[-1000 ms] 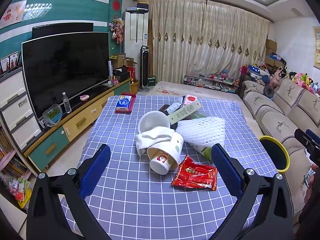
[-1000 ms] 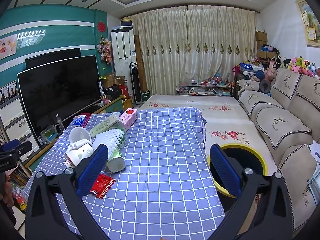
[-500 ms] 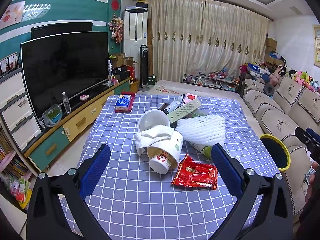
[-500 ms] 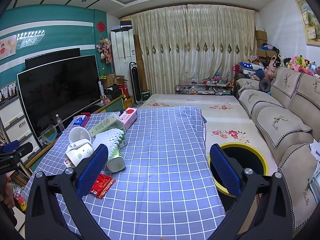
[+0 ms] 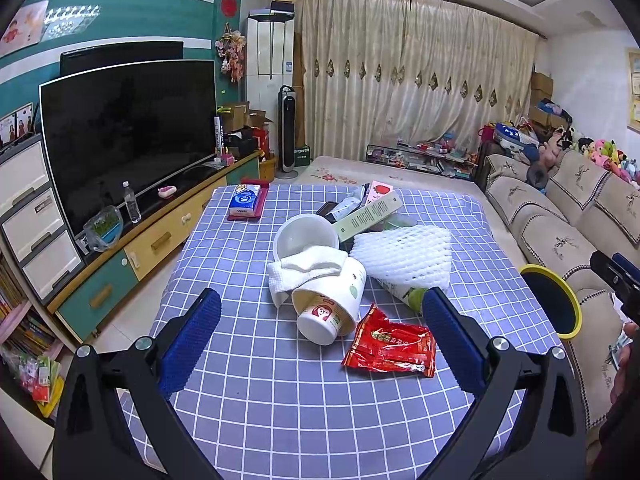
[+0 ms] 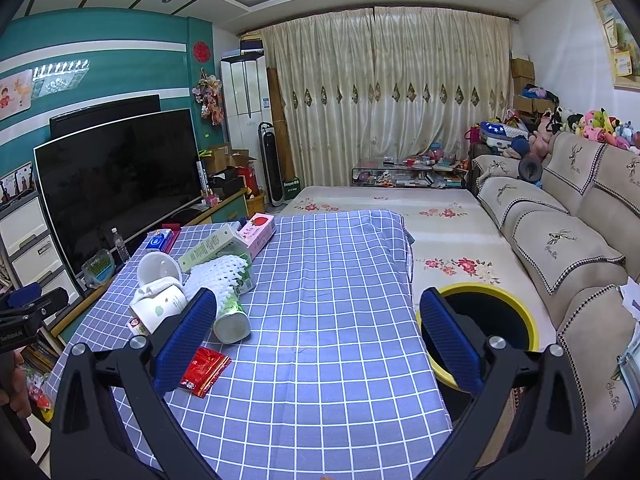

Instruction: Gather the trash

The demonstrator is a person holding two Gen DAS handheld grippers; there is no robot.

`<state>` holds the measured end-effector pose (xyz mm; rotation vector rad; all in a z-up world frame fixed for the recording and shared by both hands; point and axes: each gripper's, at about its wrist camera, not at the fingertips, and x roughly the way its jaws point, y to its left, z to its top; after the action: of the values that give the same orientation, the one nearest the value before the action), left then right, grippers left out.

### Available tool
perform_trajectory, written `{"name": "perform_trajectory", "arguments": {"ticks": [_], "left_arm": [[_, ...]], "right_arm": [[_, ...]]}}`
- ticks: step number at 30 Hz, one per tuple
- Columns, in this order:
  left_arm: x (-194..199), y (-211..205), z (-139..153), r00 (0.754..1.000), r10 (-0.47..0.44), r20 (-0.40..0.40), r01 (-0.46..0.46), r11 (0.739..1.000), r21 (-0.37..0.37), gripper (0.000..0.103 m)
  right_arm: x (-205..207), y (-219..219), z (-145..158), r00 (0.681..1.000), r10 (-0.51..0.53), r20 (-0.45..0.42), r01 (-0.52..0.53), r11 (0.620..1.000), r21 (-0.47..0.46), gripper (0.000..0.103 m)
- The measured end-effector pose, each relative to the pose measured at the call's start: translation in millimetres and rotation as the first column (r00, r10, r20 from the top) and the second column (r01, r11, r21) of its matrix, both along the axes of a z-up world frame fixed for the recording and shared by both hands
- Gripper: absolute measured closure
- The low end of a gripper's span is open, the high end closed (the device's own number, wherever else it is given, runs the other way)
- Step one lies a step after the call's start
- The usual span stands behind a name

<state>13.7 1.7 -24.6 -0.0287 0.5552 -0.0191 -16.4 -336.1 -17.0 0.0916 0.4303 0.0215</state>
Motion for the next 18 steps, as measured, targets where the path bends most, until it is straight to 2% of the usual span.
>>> {"name": "perform_trajectory", "arguments": {"ticks": [18], "left_arm": [[4.2, 0.7, -3.9, 1.0, 0.005, -0.006, -0.005, 1.0, -0.001, 0.004]], "right_arm": [[3.5, 0.4, -3.4, 1.0, 0.003, -0.016, -0.003, 1.0, 0.005, 0.006]]}}
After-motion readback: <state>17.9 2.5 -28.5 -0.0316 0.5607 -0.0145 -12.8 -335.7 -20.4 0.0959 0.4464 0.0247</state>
